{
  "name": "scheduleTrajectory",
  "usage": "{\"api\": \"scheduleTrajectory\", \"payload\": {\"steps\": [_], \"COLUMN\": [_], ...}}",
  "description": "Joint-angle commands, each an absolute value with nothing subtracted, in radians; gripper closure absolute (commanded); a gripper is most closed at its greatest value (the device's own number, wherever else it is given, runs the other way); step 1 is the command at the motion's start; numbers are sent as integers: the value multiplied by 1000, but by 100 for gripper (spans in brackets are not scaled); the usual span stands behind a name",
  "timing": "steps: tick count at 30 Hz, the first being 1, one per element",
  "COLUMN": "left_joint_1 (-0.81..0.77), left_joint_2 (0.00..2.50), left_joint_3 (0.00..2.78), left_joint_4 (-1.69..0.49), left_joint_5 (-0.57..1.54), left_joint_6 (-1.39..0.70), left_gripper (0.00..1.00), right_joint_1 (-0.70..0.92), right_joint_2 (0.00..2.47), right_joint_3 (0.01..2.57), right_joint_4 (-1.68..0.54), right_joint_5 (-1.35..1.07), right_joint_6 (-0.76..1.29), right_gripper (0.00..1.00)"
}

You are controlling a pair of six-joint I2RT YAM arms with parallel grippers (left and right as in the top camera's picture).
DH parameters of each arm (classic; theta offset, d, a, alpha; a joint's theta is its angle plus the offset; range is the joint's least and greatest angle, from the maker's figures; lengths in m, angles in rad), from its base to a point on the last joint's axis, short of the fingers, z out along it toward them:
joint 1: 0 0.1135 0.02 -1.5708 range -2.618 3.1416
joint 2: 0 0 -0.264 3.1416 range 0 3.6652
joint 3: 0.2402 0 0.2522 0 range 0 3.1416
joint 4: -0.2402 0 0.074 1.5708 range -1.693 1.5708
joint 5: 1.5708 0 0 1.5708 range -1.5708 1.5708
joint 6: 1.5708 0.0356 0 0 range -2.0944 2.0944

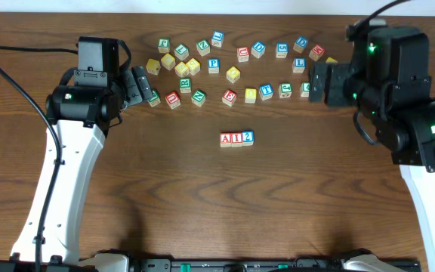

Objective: Spell out AI2

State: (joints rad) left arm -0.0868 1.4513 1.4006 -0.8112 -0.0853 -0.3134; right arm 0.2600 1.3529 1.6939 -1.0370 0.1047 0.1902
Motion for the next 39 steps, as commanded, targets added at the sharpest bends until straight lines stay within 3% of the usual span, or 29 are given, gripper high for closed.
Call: {"api": "scheduleTrajectory", "payload": {"steps": [1,10,18,28,39], "left_joint_1": [-83,-83,-83,-83,-83], "left_joint_2": [1454,1454,1454,1454,1454], "left_joint_3": [1408,1408,1408,1408,1408], "left_joint_4": [-815,-815,-815,-815,-815], "left_joint_5": [-98,-98,-98,-98,-98], "left_joint_6": [-311,-311,-311,-311,-311], "left_gripper": [2,2,2,2,2], "right_joint_1": [249,102,57,58,58], "right_joint_2": [1288,854,448,115,5], "right_joint_3": [1604,892,415,64,6], "right_joint_4": [-913,-338,-75,54,-14], "right_joint_5": [128,-11,-10,-27,-29], "right_joint_6": [137,28,27,28,28], "right_gripper": [1,1,1,1,1]}}
